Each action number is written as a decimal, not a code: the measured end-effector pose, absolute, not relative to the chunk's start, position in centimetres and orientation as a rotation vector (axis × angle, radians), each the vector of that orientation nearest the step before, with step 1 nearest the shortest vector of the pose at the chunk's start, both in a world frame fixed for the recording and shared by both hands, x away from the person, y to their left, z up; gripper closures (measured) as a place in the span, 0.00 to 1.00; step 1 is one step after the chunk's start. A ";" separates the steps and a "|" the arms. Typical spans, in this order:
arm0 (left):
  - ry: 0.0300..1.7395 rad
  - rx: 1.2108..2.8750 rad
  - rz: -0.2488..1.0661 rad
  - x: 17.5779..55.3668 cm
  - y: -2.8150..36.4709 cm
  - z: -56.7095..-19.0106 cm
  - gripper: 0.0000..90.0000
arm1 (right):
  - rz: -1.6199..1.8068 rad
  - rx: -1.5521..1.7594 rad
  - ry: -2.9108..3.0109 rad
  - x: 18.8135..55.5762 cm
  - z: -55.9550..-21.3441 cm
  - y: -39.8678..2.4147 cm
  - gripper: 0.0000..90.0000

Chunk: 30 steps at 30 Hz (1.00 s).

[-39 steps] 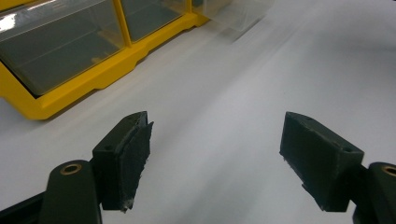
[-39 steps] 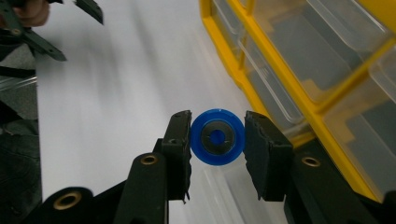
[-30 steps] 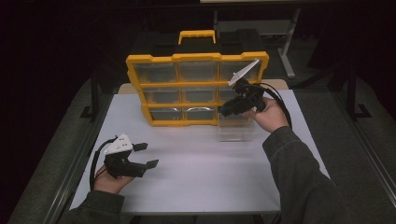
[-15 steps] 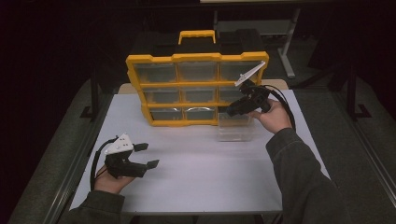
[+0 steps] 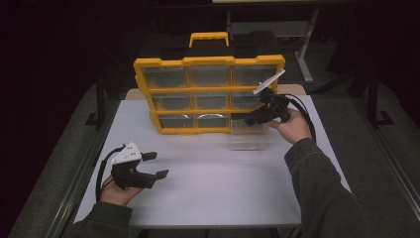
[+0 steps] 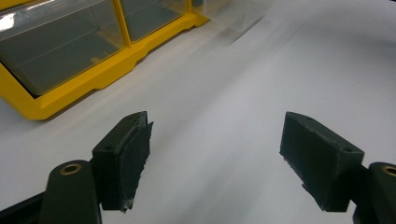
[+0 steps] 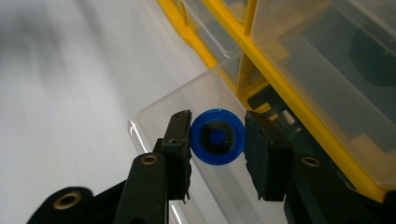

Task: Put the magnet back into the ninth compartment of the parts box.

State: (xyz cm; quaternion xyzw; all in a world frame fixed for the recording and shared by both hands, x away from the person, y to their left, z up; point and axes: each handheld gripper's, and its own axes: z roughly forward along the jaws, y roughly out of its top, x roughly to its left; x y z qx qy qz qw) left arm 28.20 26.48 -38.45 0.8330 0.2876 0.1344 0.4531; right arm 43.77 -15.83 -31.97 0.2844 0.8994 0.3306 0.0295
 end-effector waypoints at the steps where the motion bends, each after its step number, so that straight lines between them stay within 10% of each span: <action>1: 0.711 2.057 0.332 28.2 26.5 -38.5 0.26 | 1.016 0.886 2.778 43.7 -32.1 -15.9 0.68; 30: 0.714 2.053 0.329 28.2 26.5 -38.5 0.26 | 0.985 0.943 2.807 43.7 -35.3 -16.4 0.68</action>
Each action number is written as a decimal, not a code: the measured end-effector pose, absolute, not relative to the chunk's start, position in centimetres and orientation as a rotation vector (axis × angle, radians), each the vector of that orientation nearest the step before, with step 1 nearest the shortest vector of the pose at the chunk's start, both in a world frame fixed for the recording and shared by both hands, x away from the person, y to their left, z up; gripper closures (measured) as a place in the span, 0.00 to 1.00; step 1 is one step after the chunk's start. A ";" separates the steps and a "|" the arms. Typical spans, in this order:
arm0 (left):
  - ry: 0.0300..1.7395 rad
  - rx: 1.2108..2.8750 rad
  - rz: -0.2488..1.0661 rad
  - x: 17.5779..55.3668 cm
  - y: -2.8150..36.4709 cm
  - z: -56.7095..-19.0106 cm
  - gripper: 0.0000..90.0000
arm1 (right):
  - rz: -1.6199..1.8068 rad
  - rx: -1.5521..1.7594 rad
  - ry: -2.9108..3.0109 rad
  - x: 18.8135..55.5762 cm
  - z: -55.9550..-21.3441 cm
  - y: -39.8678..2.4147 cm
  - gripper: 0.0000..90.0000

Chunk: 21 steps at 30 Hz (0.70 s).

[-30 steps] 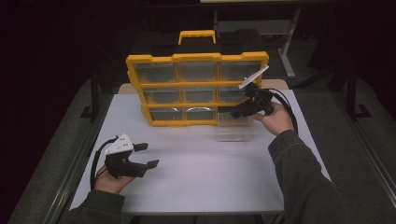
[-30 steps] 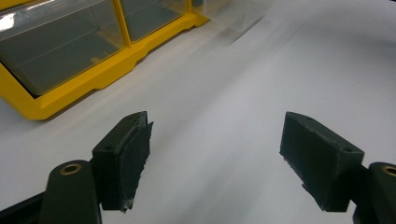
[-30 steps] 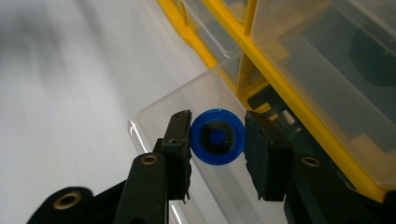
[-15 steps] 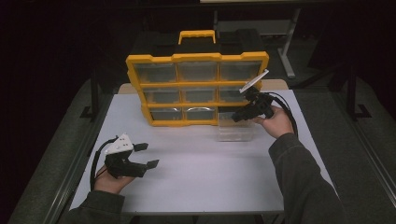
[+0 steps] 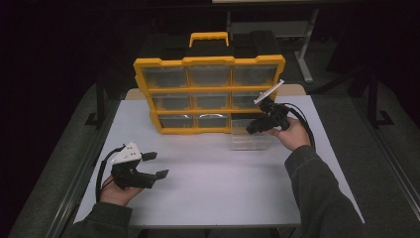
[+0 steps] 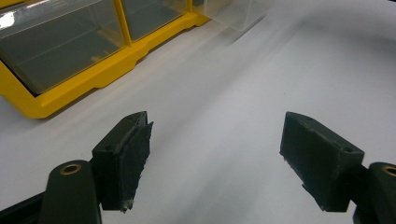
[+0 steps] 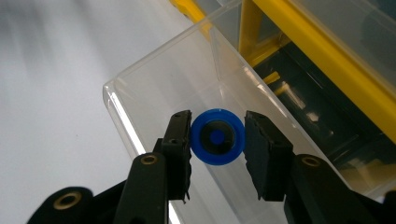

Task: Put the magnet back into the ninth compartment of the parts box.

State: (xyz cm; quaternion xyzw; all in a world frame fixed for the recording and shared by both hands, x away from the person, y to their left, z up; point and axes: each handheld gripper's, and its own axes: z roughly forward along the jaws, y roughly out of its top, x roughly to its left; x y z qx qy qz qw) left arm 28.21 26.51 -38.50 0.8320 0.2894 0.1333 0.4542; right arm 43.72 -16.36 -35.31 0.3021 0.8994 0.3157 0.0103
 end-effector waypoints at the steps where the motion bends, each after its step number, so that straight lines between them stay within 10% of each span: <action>1: 0.714 2.053 0.329 28.2 26.5 -38.5 0.26 | 0.983 0.943 2.806 43.7 -35.4 -16.4 0.68; 21: 0.712 2.050 0.331 28.2 26.6 -38.5 0.26 | 1.063 0.914 2.792 43.3 -34.6 -16.6 0.64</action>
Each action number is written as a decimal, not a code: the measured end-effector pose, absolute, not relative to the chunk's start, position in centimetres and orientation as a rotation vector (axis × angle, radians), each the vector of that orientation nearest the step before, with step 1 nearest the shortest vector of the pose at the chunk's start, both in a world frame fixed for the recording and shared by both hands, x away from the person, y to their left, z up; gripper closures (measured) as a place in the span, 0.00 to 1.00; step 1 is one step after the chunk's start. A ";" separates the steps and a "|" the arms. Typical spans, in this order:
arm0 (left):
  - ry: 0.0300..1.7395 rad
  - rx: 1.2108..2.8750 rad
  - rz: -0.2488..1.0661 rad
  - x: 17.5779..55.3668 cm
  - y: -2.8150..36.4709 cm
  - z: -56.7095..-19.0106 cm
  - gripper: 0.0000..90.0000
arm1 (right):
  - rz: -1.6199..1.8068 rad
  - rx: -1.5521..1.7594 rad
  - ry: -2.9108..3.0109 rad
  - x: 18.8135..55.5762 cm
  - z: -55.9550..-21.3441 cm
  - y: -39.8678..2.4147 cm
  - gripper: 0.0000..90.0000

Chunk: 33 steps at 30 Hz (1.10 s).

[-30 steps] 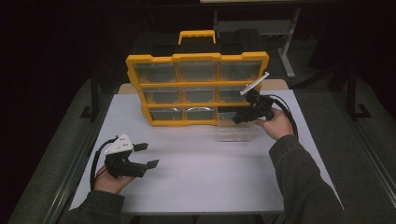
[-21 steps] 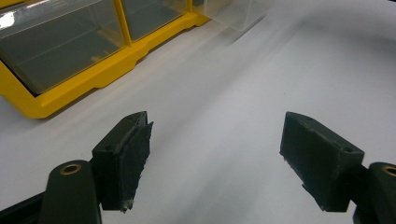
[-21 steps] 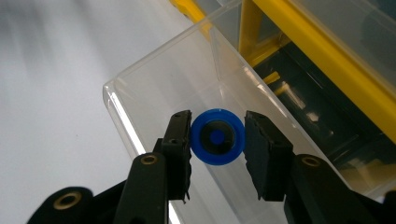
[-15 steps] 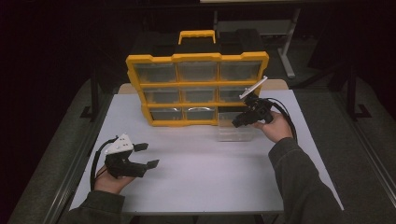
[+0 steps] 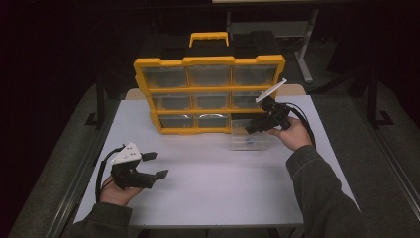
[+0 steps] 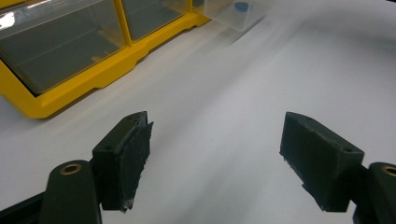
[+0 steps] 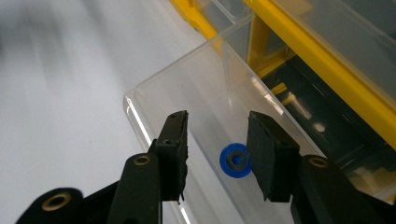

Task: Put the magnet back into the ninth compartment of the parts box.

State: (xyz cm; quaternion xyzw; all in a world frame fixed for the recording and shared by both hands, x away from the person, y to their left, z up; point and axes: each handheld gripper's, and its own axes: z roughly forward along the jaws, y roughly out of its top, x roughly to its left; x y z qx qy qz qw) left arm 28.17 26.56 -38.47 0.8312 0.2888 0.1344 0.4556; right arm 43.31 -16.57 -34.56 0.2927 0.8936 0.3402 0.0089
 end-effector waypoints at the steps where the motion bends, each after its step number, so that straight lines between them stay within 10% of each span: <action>1: 0.711 2.050 0.333 28.2 26.6 -38.5 0.26 | 1.074 0.923 2.796 43.2 -34.5 -16.6 0.64; 33: 0.734 2.031 0.331 28.4 26.9 -38.5 0.27 | 1.112 0.728 2.810 42.4 -30.4 -14.7 0.96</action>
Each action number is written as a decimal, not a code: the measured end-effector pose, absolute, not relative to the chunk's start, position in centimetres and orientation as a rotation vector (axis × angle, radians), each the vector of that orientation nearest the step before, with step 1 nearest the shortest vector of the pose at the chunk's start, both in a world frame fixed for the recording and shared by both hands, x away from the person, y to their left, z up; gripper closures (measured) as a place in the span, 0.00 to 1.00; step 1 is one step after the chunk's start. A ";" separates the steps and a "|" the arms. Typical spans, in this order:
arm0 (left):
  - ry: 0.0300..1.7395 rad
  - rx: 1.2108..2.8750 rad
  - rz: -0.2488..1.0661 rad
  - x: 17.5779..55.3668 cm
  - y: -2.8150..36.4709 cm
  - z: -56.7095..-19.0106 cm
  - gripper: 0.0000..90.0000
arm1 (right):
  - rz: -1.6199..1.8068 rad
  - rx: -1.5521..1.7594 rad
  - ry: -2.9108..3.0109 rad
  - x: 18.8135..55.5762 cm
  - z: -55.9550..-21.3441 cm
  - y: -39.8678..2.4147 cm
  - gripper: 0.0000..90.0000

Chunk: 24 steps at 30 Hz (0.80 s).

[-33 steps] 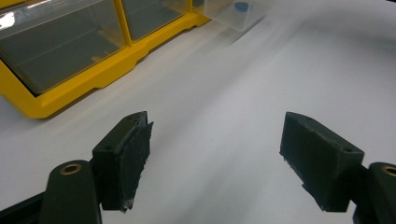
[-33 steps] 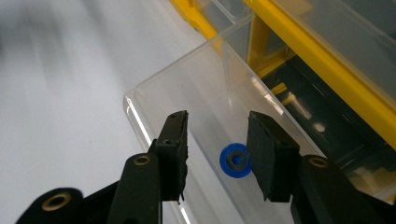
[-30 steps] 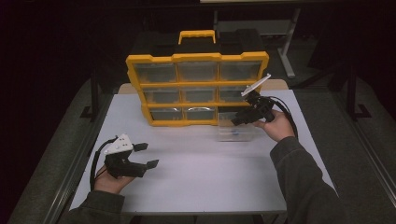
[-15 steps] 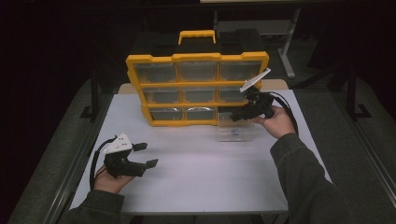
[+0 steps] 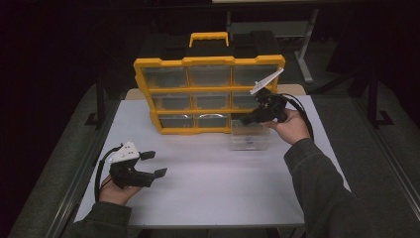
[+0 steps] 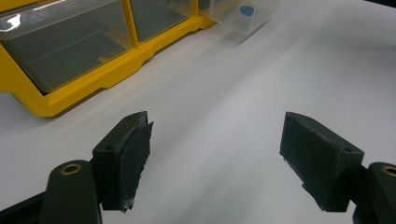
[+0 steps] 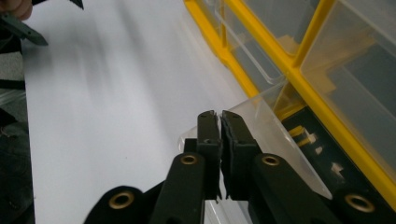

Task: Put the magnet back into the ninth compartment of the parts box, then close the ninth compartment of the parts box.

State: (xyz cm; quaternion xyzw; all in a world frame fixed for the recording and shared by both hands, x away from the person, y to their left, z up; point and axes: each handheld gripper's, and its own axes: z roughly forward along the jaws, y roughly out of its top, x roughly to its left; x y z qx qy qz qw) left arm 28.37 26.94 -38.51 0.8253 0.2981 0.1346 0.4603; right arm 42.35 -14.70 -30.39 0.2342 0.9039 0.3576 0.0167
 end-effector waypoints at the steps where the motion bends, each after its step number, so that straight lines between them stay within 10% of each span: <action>1: 0.734 2.030 0.332 28.4 26.9 -38.5 0.27 | 1.109 0.732 2.816 42.2 -30.4 -14.7 0.96; 24: 0.721 2.050 0.339 28.3 27.0 -38.5 0.27 | 1.136 0.681 2.821 39.2 -31.5 -14.8 0.98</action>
